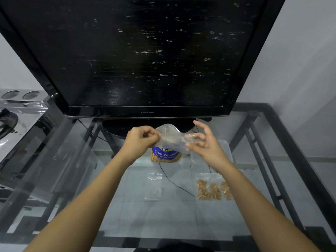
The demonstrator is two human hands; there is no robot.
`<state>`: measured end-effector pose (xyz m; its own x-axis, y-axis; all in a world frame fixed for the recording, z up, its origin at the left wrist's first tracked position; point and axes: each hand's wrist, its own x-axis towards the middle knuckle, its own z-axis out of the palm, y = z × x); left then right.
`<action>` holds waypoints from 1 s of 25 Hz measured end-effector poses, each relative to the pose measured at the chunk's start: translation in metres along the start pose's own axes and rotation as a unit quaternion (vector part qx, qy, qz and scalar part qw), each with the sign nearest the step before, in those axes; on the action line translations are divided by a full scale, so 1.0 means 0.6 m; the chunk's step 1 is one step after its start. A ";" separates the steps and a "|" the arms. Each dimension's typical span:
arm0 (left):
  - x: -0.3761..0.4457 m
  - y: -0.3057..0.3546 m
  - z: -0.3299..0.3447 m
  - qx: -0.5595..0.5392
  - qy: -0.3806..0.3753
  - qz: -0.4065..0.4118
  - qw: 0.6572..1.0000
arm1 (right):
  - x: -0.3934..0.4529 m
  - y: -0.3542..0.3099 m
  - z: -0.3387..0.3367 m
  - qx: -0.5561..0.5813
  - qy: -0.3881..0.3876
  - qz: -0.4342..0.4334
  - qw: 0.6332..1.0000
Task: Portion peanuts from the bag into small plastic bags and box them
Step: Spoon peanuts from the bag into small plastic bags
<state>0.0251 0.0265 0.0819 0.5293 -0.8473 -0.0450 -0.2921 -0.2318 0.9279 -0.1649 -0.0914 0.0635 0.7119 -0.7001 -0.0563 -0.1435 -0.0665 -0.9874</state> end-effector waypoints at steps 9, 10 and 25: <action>0.017 -0.014 0.016 -0.003 0.006 0.003 1.000 | 0.007 -0.016 0.023 -0.382 0.031 -0.162 0.909; 0.019 -0.014 0.019 -0.006 0.000 0.004 1.000 | 0.009 -0.019 0.030 -0.403 0.014 -0.168 0.899; 0.082 -0.055 0.011 0.110 0.184 -0.017 0.977 | 0.054 0.033 0.036 -0.116 0.110 -0.093 0.983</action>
<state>0.0557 -0.0106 0.0468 0.7797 -0.6183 0.0989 -0.4126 -0.3885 0.8239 -0.1298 -0.1002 0.0387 0.5787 -0.7955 0.1796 -0.1958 -0.3493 -0.9163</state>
